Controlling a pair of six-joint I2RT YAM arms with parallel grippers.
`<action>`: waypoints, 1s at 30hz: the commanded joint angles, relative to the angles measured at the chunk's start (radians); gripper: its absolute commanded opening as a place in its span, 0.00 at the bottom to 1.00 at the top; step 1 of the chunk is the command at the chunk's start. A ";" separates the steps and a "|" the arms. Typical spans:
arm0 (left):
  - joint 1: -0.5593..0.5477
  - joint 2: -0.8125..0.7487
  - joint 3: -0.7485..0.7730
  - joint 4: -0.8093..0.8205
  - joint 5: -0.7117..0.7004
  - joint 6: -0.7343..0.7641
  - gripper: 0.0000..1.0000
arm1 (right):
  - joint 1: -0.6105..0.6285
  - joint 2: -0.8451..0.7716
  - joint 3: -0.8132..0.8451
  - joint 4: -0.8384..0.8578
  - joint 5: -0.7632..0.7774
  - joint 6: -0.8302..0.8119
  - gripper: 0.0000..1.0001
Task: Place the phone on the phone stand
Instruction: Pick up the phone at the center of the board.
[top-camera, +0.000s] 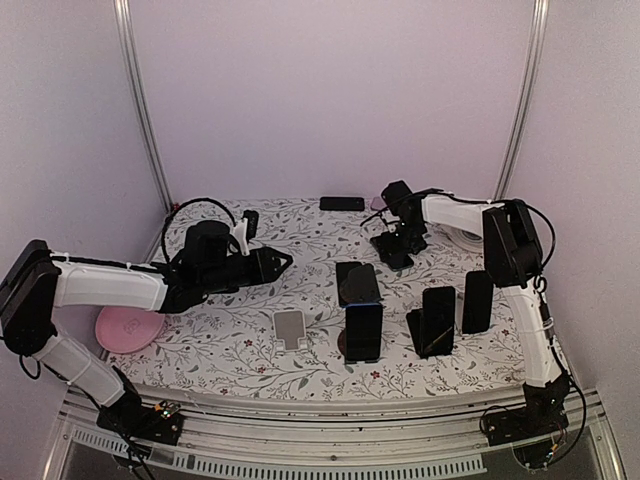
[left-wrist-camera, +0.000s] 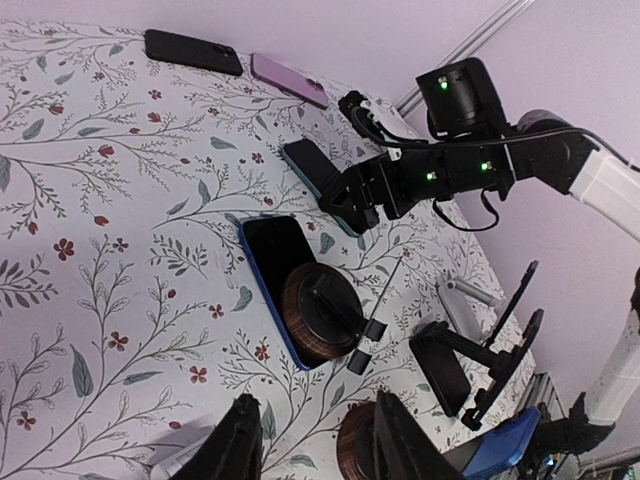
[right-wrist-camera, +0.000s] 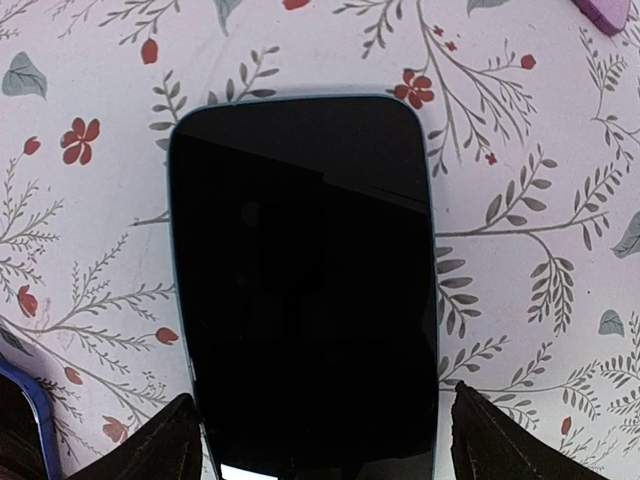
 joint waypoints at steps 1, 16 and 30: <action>0.010 0.018 0.002 0.033 0.024 -0.014 0.39 | 0.023 0.069 -0.022 -0.021 0.006 0.012 0.80; 0.093 0.165 0.100 0.087 0.155 -0.079 0.39 | 0.048 0.009 -0.016 0.025 -0.078 0.048 0.64; 0.114 0.235 0.140 0.113 0.191 -0.101 0.39 | 0.002 -0.010 -0.024 0.014 -0.036 0.033 0.91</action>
